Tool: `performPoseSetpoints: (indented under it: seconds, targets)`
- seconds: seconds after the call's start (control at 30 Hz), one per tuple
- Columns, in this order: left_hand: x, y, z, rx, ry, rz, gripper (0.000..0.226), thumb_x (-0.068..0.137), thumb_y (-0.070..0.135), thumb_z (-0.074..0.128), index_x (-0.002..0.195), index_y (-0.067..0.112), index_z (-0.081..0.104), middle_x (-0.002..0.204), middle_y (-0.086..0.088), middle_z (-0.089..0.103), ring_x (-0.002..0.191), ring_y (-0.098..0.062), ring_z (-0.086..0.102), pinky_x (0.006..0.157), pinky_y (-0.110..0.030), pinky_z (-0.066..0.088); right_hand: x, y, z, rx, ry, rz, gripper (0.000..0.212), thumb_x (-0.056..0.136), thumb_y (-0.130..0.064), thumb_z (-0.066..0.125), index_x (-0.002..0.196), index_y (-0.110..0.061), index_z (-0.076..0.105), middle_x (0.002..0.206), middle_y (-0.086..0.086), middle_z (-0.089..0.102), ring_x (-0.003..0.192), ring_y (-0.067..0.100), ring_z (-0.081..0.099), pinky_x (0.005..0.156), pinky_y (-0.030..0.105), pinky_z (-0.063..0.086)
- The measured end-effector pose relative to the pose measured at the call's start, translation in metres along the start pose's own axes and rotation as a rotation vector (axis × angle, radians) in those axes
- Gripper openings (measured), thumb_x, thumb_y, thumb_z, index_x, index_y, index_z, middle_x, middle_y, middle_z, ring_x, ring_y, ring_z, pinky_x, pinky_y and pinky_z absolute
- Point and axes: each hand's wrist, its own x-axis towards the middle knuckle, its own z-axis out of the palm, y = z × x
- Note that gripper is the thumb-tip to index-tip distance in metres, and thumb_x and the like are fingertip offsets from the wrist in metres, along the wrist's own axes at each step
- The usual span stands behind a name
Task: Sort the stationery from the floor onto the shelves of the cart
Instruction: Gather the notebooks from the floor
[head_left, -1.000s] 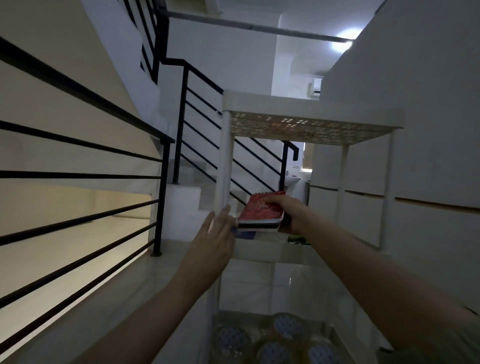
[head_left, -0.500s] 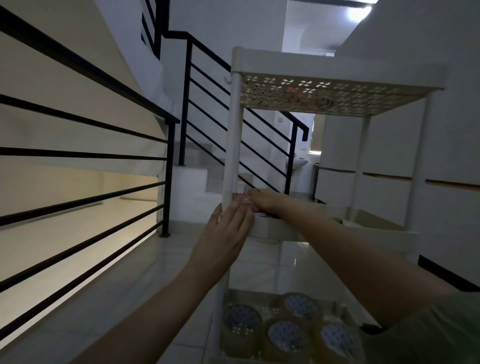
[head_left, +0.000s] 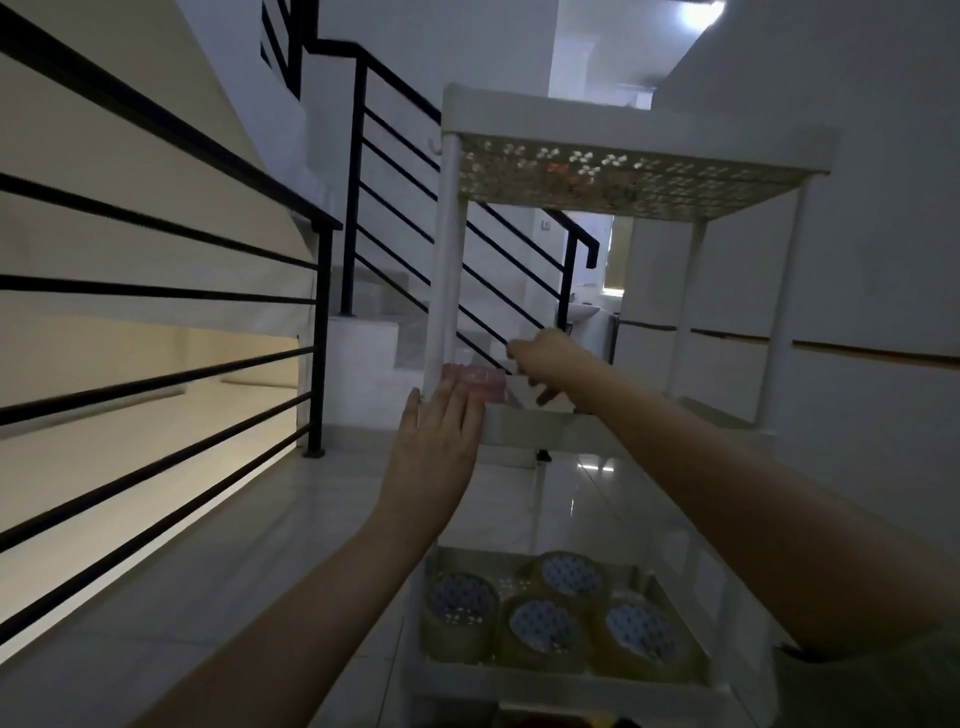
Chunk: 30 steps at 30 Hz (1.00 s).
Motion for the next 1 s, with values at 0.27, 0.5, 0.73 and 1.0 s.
performPoseSetpoints:
  seconds: [0.27,0.5,0.73,1.0]
  targets:
    - [-0.084,0.043,-0.013,-0.094,-0.222,-0.105,0.060,0.082,0.006,0.031,0.139,-0.014,0.026,0.146,-0.033,0.027,0.137,-0.047,0.024,0.109,-0.060,0.017,-0.115,0.034,0.034,0.165,0.403,-0.640,0.027,0.093,-0.017,0.047,0.080,0.002,0.062,0.063,0.005,0.052,0.054,0.002,0.047,0.054,0.015,0.034]
    - [-0.255,0.120,0.004,-0.336,-0.888,0.384,0.036,0.075,0.017,0.030,0.104,0.000,0.043,0.091,-0.027,0.064,0.081,-0.043,0.065,0.069,-0.045,0.053,-0.186,0.197,0.122,-0.415,-0.301,-0.483,0.026,0.092,-0.020,0.046,0.090,0.001,0.061,0.089,0.019,0.057,0.082,0.030,0.053,0.072,0.033,0.038]
    - [-0.339,0.156,-0.056,-0.554,-1.169,0.908,0.036,0.074,0.036,0.035,0.078,0.017,0.066,0.066,-0.001,0.064,0.055,-0.016,0.063,0.045,-0.019,0.044,-0.273,0.308,0.145,-0.825,-1.112,-0.181,0.020,0.094,-0.020,0.045,0.083,-0.004,0.049,0.074,0.010,0.046,0.065,0.023,0.043,0.057,0.028,0.034]
    - [-0.376,0.197,-0.062,-0.439,-1.420,0.692,0.074,0.083,0.056,0.050,0.132,0.004,0.031,0.132,-0.015,0.034,0.122,-0.029,0.034,0.096,-0.041,0.034,-0.328,0.315,0.173,-0.753,-1.137,-0.431,0.038,0.093,-0.032,0.049,0.119,-0.003,0.048,0.114,0.017,0.056,0.105,0.030,0.054,0.084,0.039,0.045]
